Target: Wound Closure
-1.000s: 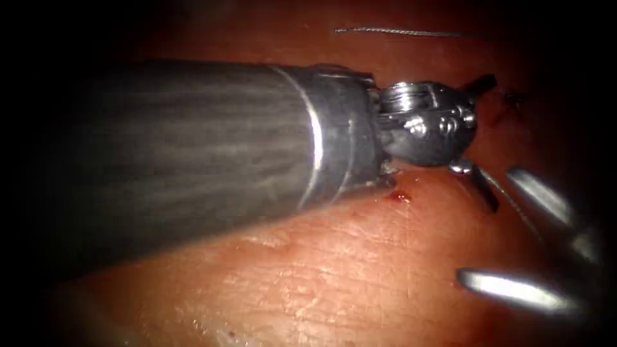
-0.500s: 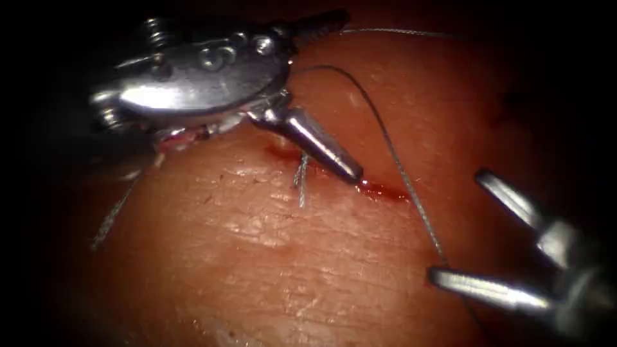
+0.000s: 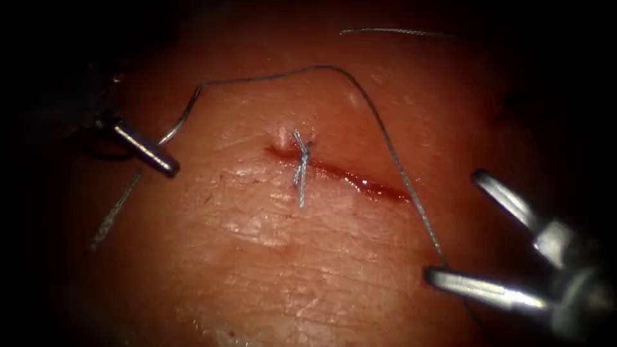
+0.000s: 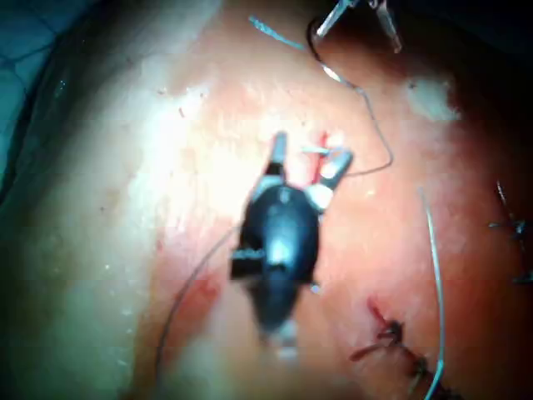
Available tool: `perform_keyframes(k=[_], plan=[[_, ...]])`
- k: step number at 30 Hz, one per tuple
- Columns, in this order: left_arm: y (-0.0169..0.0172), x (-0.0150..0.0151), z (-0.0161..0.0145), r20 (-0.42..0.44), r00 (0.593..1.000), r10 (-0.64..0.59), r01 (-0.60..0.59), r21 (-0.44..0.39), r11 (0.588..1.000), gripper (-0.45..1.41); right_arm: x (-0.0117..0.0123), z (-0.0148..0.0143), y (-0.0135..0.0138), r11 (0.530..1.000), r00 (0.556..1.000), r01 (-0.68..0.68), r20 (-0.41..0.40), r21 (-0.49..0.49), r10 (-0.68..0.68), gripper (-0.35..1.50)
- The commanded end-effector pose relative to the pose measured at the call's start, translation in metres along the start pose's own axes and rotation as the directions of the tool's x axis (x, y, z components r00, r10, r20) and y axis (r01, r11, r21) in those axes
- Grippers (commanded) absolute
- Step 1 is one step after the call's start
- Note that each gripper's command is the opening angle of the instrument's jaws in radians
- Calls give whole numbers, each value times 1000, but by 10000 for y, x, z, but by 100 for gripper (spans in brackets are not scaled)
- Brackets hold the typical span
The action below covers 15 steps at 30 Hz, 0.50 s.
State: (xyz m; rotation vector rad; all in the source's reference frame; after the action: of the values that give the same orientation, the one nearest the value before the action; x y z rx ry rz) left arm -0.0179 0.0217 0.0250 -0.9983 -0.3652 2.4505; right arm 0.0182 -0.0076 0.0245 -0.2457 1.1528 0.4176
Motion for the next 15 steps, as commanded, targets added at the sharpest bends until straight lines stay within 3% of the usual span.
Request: perform_keyframes(k=[1, 7, 11, 12, 13, 15], plan=[[-6, -15, 17, 34, 999, -27, 27, 21, 999, 121, -3, 10, -4, 1000, 1000, 1, -2, 4, -1, 84], [-5, -54, 45, 101, 991, -86, 83, 35, 996, 108, -3, 15, -8, 1000, 1000, 2, -3, 10, -2, 84], [-4, -60, 45, 124, 989, -80, 77, 27, 997, 37, -3, 15, -8, 1000, 1000, 3, -3, 10, -3, 84], [-5, -57, 41, 129, 990, -63, 61, 21, 998, 2, -2, 15, -8, 1000, 1000, 3, -3, 10, -3, 84], [-5, -55, 38, 130, 990, -53, 51, 18, 999, -13, -2, 15, -9, 1000, 1000, 3, -3, 10, -3, 84], [-5, -45, 32, 132, 991, -20, 17, 23, 1000, -27, -2, 15, -9, 1000, 1000, 3, -3, 10, -3, 84]])
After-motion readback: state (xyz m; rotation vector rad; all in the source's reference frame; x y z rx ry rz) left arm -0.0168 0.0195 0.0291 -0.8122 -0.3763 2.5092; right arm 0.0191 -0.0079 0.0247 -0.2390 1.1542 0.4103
